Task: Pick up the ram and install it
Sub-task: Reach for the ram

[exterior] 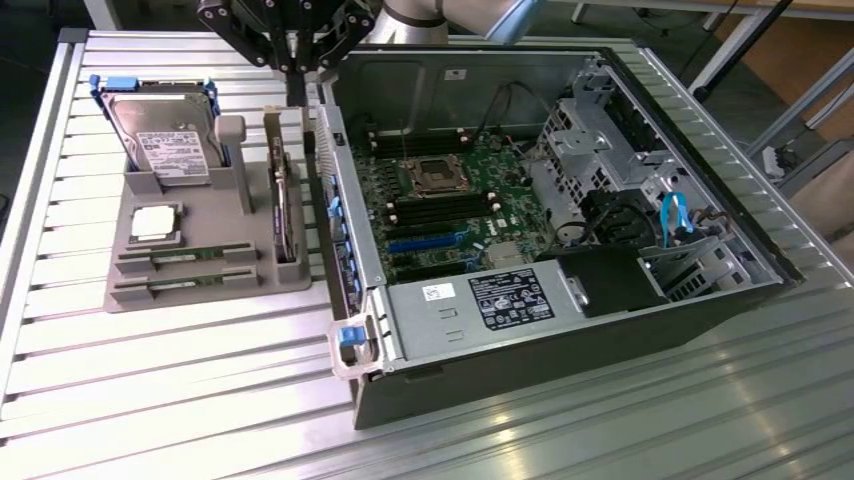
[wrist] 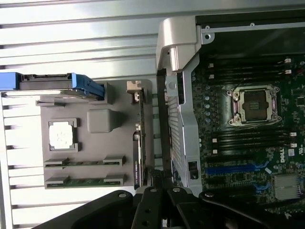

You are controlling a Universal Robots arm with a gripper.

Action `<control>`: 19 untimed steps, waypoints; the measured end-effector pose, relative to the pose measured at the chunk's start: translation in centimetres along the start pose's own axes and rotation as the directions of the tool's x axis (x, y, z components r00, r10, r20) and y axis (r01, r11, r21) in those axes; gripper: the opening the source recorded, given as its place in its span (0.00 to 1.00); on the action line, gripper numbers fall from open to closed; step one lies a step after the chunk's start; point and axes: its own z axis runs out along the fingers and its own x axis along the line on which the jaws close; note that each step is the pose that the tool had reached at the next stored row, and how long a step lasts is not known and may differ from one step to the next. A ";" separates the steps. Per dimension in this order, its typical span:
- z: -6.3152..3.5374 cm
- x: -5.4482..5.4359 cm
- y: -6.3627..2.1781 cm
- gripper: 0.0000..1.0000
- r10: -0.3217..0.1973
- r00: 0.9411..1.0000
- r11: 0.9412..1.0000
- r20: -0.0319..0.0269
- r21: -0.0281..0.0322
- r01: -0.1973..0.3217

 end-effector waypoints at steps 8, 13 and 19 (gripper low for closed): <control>-0.01 0.4 -0.03 0.10 0.000 1.000 1.000 0.000 0.000 0.000; -0.02 0.7 -0.05 0.10 0.000 1.000 1.000 0.000 0.000 0.000; -0.03 1.0 -0.07 0.10 0.000 1.000 1.000 0.000 0.000 0.000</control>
